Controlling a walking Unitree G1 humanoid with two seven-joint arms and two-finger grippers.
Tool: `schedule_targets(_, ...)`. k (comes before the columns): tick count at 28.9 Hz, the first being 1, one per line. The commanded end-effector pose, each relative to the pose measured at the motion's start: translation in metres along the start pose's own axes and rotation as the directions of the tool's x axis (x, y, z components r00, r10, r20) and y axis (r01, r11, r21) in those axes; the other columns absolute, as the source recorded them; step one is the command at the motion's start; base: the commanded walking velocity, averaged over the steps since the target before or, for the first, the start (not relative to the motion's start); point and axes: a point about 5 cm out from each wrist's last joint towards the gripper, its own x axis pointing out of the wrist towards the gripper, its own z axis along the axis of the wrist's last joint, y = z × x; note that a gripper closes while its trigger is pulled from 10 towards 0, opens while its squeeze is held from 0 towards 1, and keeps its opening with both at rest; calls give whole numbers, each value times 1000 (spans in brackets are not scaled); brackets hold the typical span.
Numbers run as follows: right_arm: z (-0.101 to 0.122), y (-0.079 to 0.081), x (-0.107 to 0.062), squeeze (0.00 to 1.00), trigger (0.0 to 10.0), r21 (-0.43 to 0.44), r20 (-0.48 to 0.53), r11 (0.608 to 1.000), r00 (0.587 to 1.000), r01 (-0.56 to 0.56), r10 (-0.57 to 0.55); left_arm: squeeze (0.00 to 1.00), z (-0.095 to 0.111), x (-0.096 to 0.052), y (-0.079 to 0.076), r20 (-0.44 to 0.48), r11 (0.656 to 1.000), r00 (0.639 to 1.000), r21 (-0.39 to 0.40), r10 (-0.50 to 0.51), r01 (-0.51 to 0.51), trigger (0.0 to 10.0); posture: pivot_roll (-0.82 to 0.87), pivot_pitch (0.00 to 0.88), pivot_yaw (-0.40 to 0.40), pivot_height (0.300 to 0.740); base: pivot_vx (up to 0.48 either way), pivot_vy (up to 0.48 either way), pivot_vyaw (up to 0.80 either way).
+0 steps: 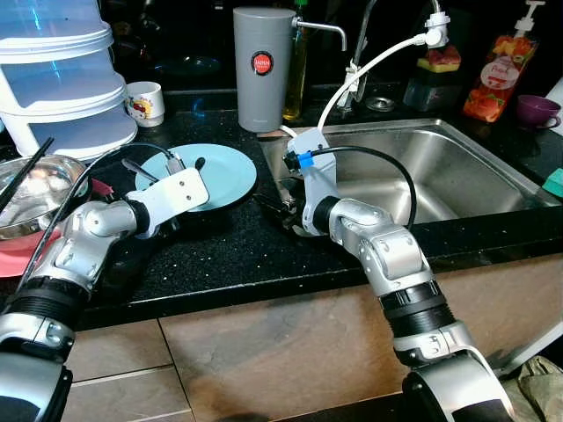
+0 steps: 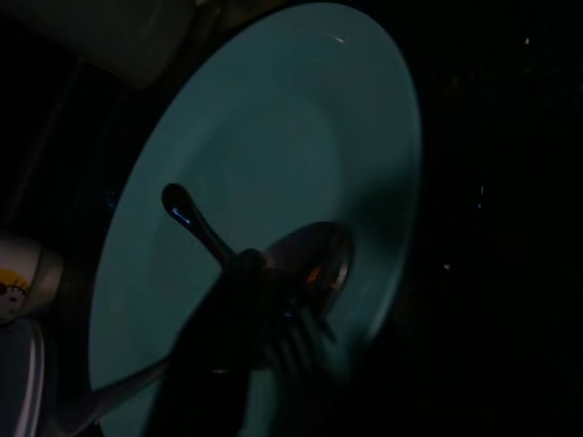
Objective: Kitchen organization
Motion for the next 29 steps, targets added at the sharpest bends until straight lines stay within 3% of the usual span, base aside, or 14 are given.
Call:
schedule_targets(1, 4, 2, 1, 0, 10000, -14, 2, 1000, 1000, -8, 8, 0, -10, 0, -11, -42, 999, 998, 2, -46, 46, 0, 57, 52, -20, 740, 0, 0, 0)
schedule_targets(17, 1, 1, 2, 0, 10000, -10, -15, 1000, 1000, 0, 0, 0, -4, 4, -26, 17, 996, 995, -2, -94, 94, 0, 56, 64, -20, 740, 0, 0, 0)
schedule_targets(23, 0, -2, 1, 0, 10000, -8, -29, 1000, 1000, 10, -10, 0, 16, 8, -52, 152, 974, 963, -10, -221, 225, 0, 54, 68, -18, 740, 0, 0, 0)
schedule_targets(26, 0, -3, 0, 0, 10000, -8, -30, 1000, 999, 15, -16, 0, 22, 8, -59, 176, 967, 953, -15, -248, 255, 0, 54, 67, -18, 740, 0, 0, 0)
schedule_targets(29, 1, -6, 0, 0, 10000, -7, -32, 1000, 999, 30, -31, 0, 38, 7, -82, 208, 941, 919, 17, -335, 339, 0, 45, 71, -15, 740, 0, 0, 0)
